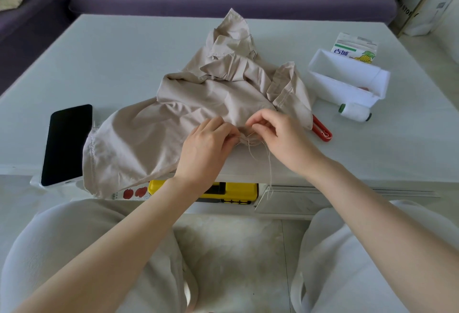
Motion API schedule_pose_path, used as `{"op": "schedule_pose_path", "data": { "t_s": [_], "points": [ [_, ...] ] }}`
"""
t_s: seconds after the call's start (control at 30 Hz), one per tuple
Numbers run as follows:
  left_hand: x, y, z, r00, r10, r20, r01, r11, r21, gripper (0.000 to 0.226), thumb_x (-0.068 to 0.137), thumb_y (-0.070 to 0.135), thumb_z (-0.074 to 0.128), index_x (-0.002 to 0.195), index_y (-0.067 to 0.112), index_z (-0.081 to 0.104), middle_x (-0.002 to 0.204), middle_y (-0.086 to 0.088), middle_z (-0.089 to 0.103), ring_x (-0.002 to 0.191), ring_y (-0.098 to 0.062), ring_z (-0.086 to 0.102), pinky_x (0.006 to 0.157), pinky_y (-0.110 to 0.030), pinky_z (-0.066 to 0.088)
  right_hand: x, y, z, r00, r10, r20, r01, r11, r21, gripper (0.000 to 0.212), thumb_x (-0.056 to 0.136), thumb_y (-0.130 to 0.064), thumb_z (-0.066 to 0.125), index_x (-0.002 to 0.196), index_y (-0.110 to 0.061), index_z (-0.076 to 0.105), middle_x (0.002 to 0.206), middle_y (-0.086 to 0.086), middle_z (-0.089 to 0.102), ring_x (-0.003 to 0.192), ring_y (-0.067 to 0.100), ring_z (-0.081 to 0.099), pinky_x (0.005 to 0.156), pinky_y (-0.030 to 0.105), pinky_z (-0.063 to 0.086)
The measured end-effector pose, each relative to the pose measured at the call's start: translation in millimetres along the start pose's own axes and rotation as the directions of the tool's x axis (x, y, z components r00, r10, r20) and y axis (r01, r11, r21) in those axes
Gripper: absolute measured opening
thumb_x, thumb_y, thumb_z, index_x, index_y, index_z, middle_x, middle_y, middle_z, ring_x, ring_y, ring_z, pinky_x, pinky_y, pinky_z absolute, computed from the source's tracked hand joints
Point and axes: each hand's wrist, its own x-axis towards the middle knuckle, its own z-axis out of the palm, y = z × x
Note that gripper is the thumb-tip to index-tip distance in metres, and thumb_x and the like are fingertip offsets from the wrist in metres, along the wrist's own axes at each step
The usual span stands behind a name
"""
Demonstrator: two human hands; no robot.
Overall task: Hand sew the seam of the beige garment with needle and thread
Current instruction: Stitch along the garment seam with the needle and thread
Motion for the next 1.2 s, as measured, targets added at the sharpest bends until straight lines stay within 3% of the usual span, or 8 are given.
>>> {"op": "schedule_pose_path", "data": {
  "t_s": [0.13,0.2,0.3,0.5,0.7,0.8,0.93,1.2],
  "points": [
    [0,2,-2,1.000,-0.008,-0.003,0.008,1.000,-0.012,0.007,0.084,0.018,0.065,0.084,0.011,0.068,0.077,-0.001,0.058,0.070,-0.022,0.056,0.059,-0.024,0.035,-1,-7,-4,0.986,0.154,-0.062,-0.127,0.941,0.312,0.012,0.089,-0.003,0.062,0.088,-0.014,0.058,0.077,0.000,0.066,0.065,0.005,0.066,0.066,0.015,0.050],
    [0,3,-3,1.000,-0.008,-0.011,0.008,1.000,-0.022,0.007,0.083,0.017,0.066,0.085,0.011,0.068,0.077,0.000,0.057,0.070,-0.021,0.056,0.059,-0.024,0.034,-2,-9,-5,0.981,0.181,-0.074,-0.140,0.914,0.380,0.011,0.086,-0.003,0.065,0.088,-0.011,0.058,0.076,0.003,0.070,0.066,0.011,0.068,0.067,0.019,0.053],
    [0,4,-5,1.000,-0.007,-0.012,0.006,0.999,-0.038,0.007,0.083,0.017,0.066,0.085,0.011,0.068,0.077,0.001,0.057,0.070,-0.020,0.055,0.059,-0.024,0.033,-2,-10,-2,0.981,0.178,-0.070,-0.141,0.920,0.365,0.012,0.085,-0.004,0.067,0.086,-0.013,0.059,0.074,0.000,0.071,0.066,0.013,0.069,0.068,0.023,0.055],
    [0,4,-5,1.000,-0.012,-0.010,0.011,0.998,-0.054,0.009,0.084,0.019,0.064,0.087,0.011,0.068,0.079,0.000,0.058,0.071,-0.019,0.055,0.059,-0.024,0.035,-5,-9,7,0.980,0.189,-0.056,-0.155,0.915,0.373,0.015,0.083,-0.003,0.069,0.081,-0.012,0.057,0.071,0.004,0.070,0.059,0.009,0.066,0.061,0.017,0.051],
    [0,5,-3,0.999,-0.035,-0.005,0.034,0.997,-0.063,0.006,0.085,0.020,0.065,0.087,0.014,0.068,0.080,0.004,0.057,0.072,-0.014,0.052,0.060,-0.022,0.031,-5,-7,9,0.975,0.196,-0.108,-0.148,0.926,0.347,0.007,0.081,-0.004,0.072,0.082,-0.009,0.067,0.071,0.002,0.070,0.060,0.007,0.066,0.061,0.016,0.051],
    [0,4,-2,1.000,-0.028,-0.002,0.028,0.998,-0.052,0.006,0.085,0.018,0.065,0.087,0.013,0.067,0.079,0.003,0.056,0.071,-0.015,0.051,0.060,-0.022,0.030,-6,-6,12,0.982,0.167,-0.085,-0.136,0.947,0.291,0.007,0.081,-0.005,0.071,0.085,-0.011,0.072,0.074,-0.002,0.072,0.064,0.006,0.066,0.065,0.017,0.051],
    [0,3,-1,0.999,-0.034,0.004,0.034,0.997,-0.063,0.006,0.085,0.018,0.066,0.088,0.012,0.067,0.079,0.005,0.055,0.069,-0.010,0.044,0.058,-0.020,0.029,-5,-6,11,0.991,0.121,-0.064,-0.108,0.979,0.170,0.008,0.084,-0.009,0.069,0.088,-0.013,0.075,0.074,-0.009,0.069,0.064,-0.003,0.061,0.065,0.010,0.046],
    [1,3,-1,0.998,-0.062,0.017,0.063,0.994,-0.087,0.004,0.087,0.018,0.065,0.089,0.015,0.067,0.081,0.006,0.054,0.070,-0.009,0.043,0.058,-0.023,0.032,-5,-2,12,0.986,0.110,-0.127,-0.089,0.983,0.158,0.011,0.084,-0.006,0.069,0.090,-0.016,0.067,0.079,-0.009,0.067,0.070,0.000,0.061,0.069,0.013,0.048]
  ]
}}
